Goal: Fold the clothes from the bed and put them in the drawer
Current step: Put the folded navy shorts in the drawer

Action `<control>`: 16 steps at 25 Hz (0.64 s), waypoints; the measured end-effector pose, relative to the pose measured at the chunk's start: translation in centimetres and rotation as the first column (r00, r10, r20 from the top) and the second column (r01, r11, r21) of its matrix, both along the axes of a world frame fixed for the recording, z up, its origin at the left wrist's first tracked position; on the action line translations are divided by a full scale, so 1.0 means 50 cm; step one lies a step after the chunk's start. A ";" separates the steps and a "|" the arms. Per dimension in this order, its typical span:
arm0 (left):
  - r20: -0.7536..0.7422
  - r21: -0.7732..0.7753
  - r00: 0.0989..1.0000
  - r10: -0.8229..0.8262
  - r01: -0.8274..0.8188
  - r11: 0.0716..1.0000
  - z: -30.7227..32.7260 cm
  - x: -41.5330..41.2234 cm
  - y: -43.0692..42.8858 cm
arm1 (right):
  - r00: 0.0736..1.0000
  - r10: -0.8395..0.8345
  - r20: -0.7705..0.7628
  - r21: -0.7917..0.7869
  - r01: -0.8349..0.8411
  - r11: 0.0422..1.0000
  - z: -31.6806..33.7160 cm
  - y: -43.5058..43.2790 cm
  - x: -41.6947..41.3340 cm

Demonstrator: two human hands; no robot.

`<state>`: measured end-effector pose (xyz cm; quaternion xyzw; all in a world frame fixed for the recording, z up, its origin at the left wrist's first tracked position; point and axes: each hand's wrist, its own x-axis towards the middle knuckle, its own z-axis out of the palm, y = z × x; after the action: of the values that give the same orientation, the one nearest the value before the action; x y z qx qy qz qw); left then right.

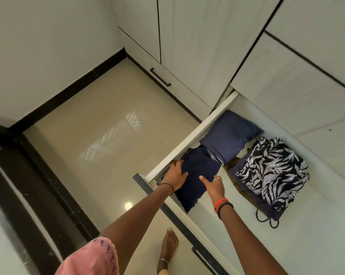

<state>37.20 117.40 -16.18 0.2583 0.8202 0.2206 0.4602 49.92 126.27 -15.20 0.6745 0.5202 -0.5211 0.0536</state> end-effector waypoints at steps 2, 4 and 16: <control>-0.015 0.029 1.000 0.012 -0.012 1.000 0.051 -0.006 -0.019 | 1.000 0.009 -0.024 0.040 -0.008 0.999 0.054 -0.006 -0.025; -0.030 0.071 0.999 0.033 -0.030 0.997 0.103 -0.013 -0.043 | 0.998 0.017 -0.058 0.064 -0.013 0.998 0.107 -0.017 -0.050; -0.137 0.129 0.771 0.622 -0.608 0.783 0.297 -0.153 -0.408 | 0.934 0.326 -0.144 0.114 -0.312 0.943 0.311 -0.261 -0.251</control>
<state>29.55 97.01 -1.31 0.0113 0.8870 0.3672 0.2799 37.38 113.20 0.34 0.5386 0.6481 -0.5344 0.0652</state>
